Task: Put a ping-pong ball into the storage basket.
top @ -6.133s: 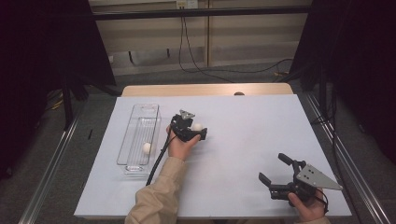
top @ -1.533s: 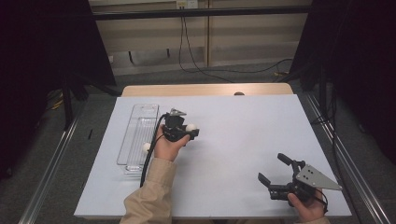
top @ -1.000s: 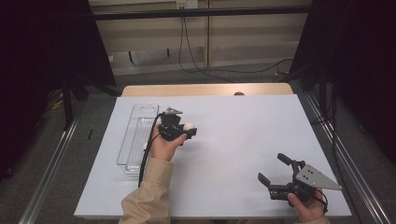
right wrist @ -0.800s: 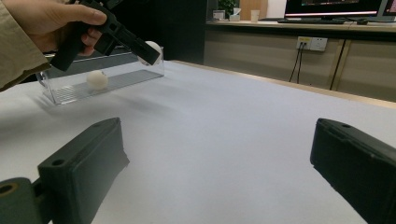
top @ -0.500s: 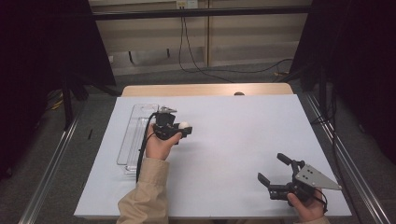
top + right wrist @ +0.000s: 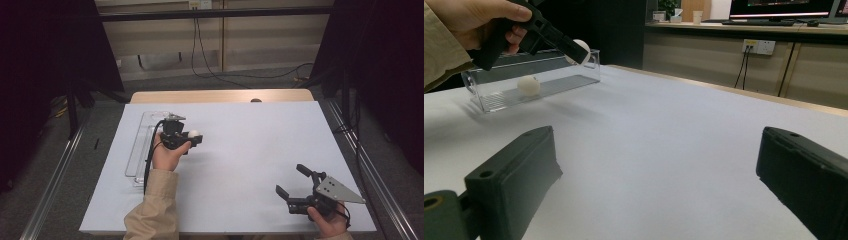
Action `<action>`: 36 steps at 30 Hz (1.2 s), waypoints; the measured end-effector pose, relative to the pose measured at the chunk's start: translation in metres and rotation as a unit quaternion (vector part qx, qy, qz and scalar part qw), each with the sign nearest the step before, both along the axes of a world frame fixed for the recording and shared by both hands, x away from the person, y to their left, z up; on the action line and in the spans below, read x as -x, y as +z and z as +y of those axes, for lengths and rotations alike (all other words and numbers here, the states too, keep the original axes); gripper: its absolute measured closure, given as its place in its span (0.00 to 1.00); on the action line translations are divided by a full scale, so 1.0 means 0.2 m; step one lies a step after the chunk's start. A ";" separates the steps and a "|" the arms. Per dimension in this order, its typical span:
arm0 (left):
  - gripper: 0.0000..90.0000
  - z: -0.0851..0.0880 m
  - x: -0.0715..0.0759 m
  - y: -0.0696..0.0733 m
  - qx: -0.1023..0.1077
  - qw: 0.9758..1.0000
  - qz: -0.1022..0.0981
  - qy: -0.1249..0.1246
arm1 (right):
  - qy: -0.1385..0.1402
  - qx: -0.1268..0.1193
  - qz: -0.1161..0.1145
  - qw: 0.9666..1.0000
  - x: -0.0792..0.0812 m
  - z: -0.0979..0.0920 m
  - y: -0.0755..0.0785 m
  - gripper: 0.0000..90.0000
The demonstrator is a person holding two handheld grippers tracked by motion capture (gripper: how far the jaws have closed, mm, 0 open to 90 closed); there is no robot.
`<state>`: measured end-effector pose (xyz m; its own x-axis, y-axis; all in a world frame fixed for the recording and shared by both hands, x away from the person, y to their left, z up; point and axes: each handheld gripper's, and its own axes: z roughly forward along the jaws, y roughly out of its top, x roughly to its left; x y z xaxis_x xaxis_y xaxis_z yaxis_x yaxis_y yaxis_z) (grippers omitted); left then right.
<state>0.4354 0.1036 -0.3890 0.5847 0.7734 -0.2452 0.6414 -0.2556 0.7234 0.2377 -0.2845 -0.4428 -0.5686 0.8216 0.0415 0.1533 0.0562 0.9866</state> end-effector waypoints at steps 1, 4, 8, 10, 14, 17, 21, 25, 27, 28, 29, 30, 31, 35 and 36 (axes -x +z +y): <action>0.57 0.00 0.00 0.00 -0.001 1.000 0.001 -0.001 | 0.000 0.000 0.000 1.000 0.00 0.00 0.00 0.03; 0.57 0.01 0.00 0.00 0.001 1.000 0.001 0.000 | 0.000 0.001 0.000 1.000 0.00 0.00 0.00 0.03; 0.57 0.02 0.00 0.01 0.002 1.000 0.001 0.003 | 0.001 0.000 0.000 1.000 0.00 0.00 0.00 0.03; 0.57 0.03 0.00 0.01 0.003 1.000 0.002 0.004 | 0.000 0.000 0.000 1.000 0.00 0.00 0.00 0.03; 0.57 0.04 0.00 0.02 0.003 1.000 0.002 0.006 | 0.002 0.003 0.000 1.000 0.00 0.00 0.00 0.03; 0.57 0.05 0.00 0.02 0.003 1.000 0.002 0.009 | 0.002 0.003 -0.001 1.000 0.00 0.00 0.00 0.03; 0.57 0.06 0.00 0.02 0.006 1.000 0.002 0.010 | 0.002 0.003 0.000 1.000 0.00 0.00 0.00 0.03; 0.57 0.07 0.00 0.02 0.009 1.000 0.002 0.014 | 0.002 0.003 0.000 1.000 0.00 0.00 0.00 0.03; 0.57 0.08 0.00 0.03 0.002 1.000 0.000 0.015 | 0.002 0.003 0.000 1.000 0.00 0.00 0.00 0.03; 0.57 0.08 0.00 0.03 0.001 1.000 0.000 0.014 | 0.002 0.004 0.000 1.000 0.00 0.00 0.00 0.03; 0.57 0.08 0.00 0.03 0.003 1.000 0.000 0.014 | 0.003 0.003 0.000 1.000 0.00 0.00 0.00 0.03; 0.57 0.08 0.00 0.03 0.006 1.000 0.000 0.016 | 0.002 0.003 -0.001 1.000 0.00 0.00 0.00 0.03; 0.57 0.08 0.00 0.03 0.004 1.000 0.000 0.015 | 0.002 0.003 0.000 1.000 0.00 0.00 0.00 0.03; 0.57 0.09 0.00 0.03 0.007 1.000 0.001 0.016 | 0.002 0.003 0.000 1.000 0.00 0.00 0.00 0.03; 0.57 0.09 0.00 0.03 0.005 1.000 0.001 0.015 | 0.002 0.003 0.000 1.000 0.00 0.00 0.00 0.03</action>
